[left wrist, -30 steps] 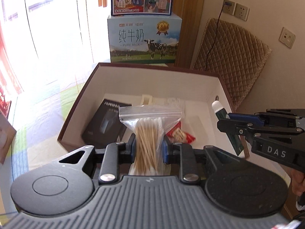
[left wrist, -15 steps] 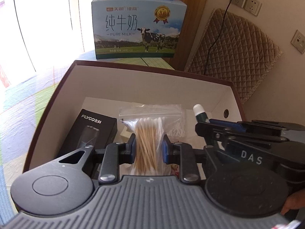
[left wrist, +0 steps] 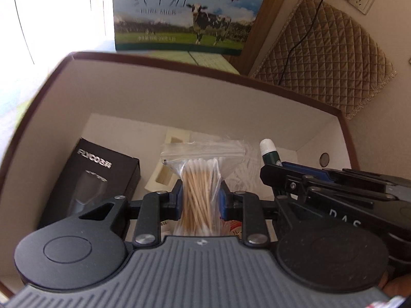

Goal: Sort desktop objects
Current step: 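Lower both tools into the brown box and open them to release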

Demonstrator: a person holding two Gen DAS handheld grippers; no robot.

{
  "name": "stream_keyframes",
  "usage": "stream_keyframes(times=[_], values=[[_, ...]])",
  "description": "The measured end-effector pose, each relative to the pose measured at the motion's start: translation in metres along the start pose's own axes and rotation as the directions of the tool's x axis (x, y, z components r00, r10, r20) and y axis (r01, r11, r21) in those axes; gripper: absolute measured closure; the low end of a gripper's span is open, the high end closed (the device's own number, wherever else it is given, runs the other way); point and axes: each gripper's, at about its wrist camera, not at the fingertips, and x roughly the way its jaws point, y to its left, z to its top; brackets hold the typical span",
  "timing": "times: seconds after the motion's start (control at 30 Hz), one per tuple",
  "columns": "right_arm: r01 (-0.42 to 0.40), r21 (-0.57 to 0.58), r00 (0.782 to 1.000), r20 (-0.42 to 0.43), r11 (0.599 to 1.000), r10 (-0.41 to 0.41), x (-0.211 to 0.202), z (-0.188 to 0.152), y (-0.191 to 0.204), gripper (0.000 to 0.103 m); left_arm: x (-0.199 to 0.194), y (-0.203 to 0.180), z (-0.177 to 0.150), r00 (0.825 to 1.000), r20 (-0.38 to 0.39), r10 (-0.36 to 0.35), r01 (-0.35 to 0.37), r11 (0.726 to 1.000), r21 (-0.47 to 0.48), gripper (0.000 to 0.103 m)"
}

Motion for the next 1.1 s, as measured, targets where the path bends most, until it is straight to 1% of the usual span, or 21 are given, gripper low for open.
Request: stream_keyframes(times=[0.13,0.23,0.33,0.43,0.47,0.5,0.63,0.67,0.77,0.8,0.87,0.9,0.93,0.97,1.03,1.07,1.1], values=[[0.006,0.009,1.000,-0.015,1.000,-0.006,0.008,0.001,-0.001,0.089,0.010,0.003,0.002,1.000,-0.021,0.004,-0.004,1.000,0.001,0.080],[0.009,0.019,1.000,-0.021,1.000,-0.008,0.013,0.001,-0.002,0.089,0.013,0.005,0.004,1.000,-0.021,0.011,-0.011,1.000,0.000,0.078],[0.008,0.024,1.000,-0.025,1.000,-0.007,0.015,0.002,-0.002,0.089,0.013,0.009,0.005,1.000,-0.016,0.013,-0.014,1.000,-0.013,0.070],[0.003,0.026,1.000,-0.025,1.000,-0.003,0.017,0.003,-0.002,0.089,0.011,0.013,0.006,1.000,-0.009,0.011,-0.011,1.000,-0.016,0.067],[0.003,0.029,1.000,-0.024,1.000,-0.003,0.018,0.003,-0.002,0.089,0.011,0.014,0.007,1.000,-0.008,0.016,-0.016,1.000,-0.015,0.064],[0.001,0.033,1.000,-0.024,0.999,-0.001,0.019,0.004,-0.003,0.089,0.009,0.014,0.008,1.000,-0.006,0.026,-0.026,1.000,-0.014,0.059],[-0.014,0.036,1.000,-0.015,0.999,0.014,0.019,0.004,-0.002,0.089,0.003,0.018,0.008,0.998,0.013,0.061,-0.061,0.998,0.007,0.049],[-0.016,0.033,1.000,-0.011,0.999,0.017,0.019,0.004,-0.001,0.089,0.001,0.019,0.008,0.997,0.015,0.070,-0.070,0.997,0.011,0.045],[-0.040,0.037,0.999,-0.016,0.999,0.041,0.021,0.005,0.000,0.089,-0.004,0.021,0.008,0.996,0.023,0.086,-0.087,0.996,0.029,0.039],[-0.050,0.042,0.999,-0.016,0.998,0.050,0.022,0.005,0.000,0.086,-0.005,0.022,0.007,0.996,0.023,0.091,-0.091,0.995,0.032,0.038],[-0.056,0.048,0.998,-0.025,0.997,0.058,0.022,0.006,-0.001,0.074,-0.007,0.024,0.007,0.995,0.025,0.100,-0.101,0.994,0.037,0.038],[-0.055,0.048,0.998,-0.025,0.997,0.057,0.021,0.006,-0.001,0.059,-0.009,0.025,0.006,0.993,0.027,0.112,-0.113,0.993,0.042,0.038],[-0.053,0.047,0.998,-0.018,0.998,0.054,0.019,0.005,-0.002,0.047,-0.010,0.026,0.005,0.992,0.028,0.125,-0.127,0.991,0.049,0.038],[-0.051,0.042,0.999,-0.011,0.998,0.052,0.017,0.005,-0.002,0.043,-0.012,0.027,0.005,0.990,0.030,0.135,-0.136,0.989,0.055,0.038],[-0.050,0.017,0.999,-0.006,0.999,0.050,0.012,0.004,-0.001,0.039,-0.015,0.029,0.003,0.990,0.032,0.135,-0.136,0.989,0.063,0.030],[-0.050,-0.002,0.999,-0.008,0.999,0.050,0.010,0.004,0.000,0.038,-0.017,0.030,0.003,0.990,0.033,0.134,-0.136,0.989,0.067,0.028],[-0.047,-0.025,0.999,-0.011,0.999,0.047,0.007,0.003,0.002,0.031,-0.019,0.031,0.001,0.990,0.036,0.135,-0.138,0.988,0.072,0.027]])
